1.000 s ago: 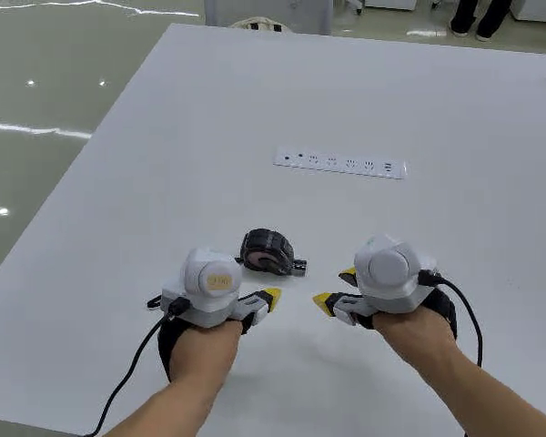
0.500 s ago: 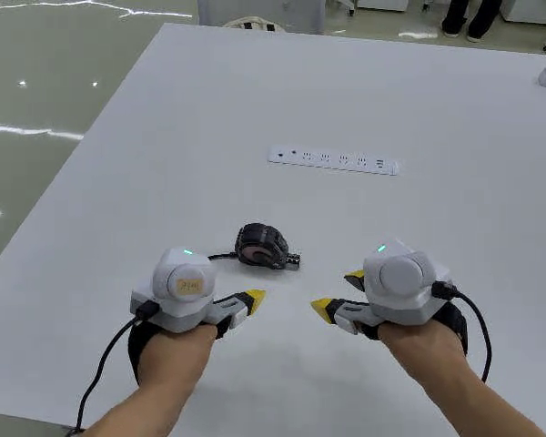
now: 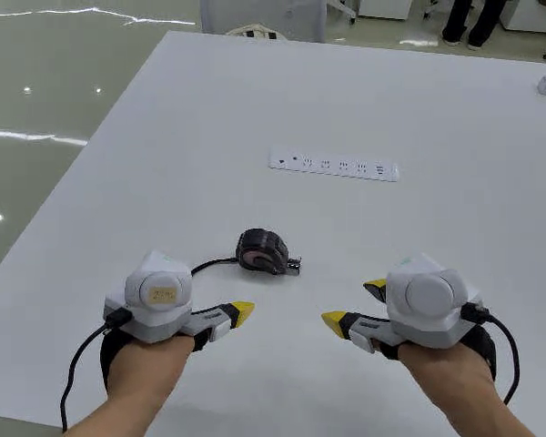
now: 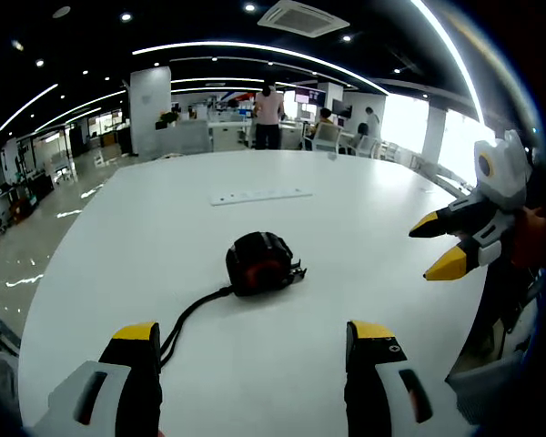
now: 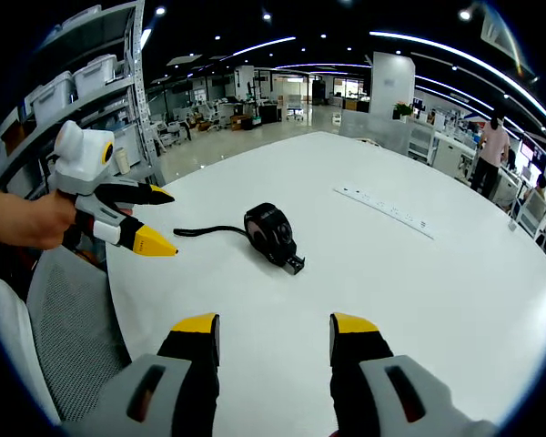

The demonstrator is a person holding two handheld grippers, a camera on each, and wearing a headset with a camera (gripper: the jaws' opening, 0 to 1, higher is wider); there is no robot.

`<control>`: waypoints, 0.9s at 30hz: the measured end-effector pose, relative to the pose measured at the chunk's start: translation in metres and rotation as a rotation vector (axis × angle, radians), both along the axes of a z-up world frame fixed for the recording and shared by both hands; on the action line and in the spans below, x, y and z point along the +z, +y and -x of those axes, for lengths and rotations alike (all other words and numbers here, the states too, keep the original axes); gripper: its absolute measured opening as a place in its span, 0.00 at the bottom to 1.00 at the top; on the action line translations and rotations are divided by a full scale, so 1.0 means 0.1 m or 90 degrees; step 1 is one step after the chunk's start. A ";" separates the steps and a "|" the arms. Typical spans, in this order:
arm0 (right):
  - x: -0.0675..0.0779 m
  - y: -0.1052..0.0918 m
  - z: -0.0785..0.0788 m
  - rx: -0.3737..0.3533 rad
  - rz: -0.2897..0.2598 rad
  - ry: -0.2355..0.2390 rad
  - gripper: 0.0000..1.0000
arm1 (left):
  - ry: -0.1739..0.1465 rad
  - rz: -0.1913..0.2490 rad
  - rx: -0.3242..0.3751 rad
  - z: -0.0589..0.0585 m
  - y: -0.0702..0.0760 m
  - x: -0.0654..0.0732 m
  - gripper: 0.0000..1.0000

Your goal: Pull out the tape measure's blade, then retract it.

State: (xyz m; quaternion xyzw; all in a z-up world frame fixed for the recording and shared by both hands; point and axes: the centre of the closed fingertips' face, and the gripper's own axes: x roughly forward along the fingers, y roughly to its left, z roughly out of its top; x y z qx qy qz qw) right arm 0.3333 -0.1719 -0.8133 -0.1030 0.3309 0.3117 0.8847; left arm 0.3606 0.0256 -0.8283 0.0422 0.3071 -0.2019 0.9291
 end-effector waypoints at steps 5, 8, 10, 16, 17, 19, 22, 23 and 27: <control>0.04 -0.07 0.07 -0.009 -0.001 0.002 0.52 | 0.011 0.004 -0.008 0.06 0.00 -0.01 0.84; 0.08 -0.10 0.12 -0.015 -0.003 0.007 0.55 | 0.015 0.006 -0.012 0.10 0.01 0.00 0.86; 0.12 -0.11 0.14 -0.017 -0.005 0.005 0.56 | 0.017 0.009 -0.014 0.12 0.02 0.00 0.86; 0.19 -0.17 0.21 -0.020 -0.004 0.007 0.60 | 0.025 0.014 -0.012 0.23 0.08 0.01 0.88; 0.20 -0.17 0.22 -0.020 -0.005 0.007 0.62 | 0.027 0.015 -0.012 0.24 0.09 0.01 0.89; 0.21 -0.18 0.26 -0.018 -0.003 0.012 0.64 | 0.031 0.018 -0.011 0.28 0.12 0.02 0.90; 0.21 -0.20 0.31 -0.016 -0.001 0.020 0.67 | 0.037 0.019 -0.010 0.34 0.15 0.02 0.91; 0.21 -0.22 0.33 -0.018 0.000 0.023 0.68 | 0.039 0.019 -0.010 0.36 0.17 0.02 0.92; 0.24 -0.26 0.41 -0.021 0.000 0.031 0.71 | 0.042 0.020 -0.010 0.41 0.21 0.04 0.93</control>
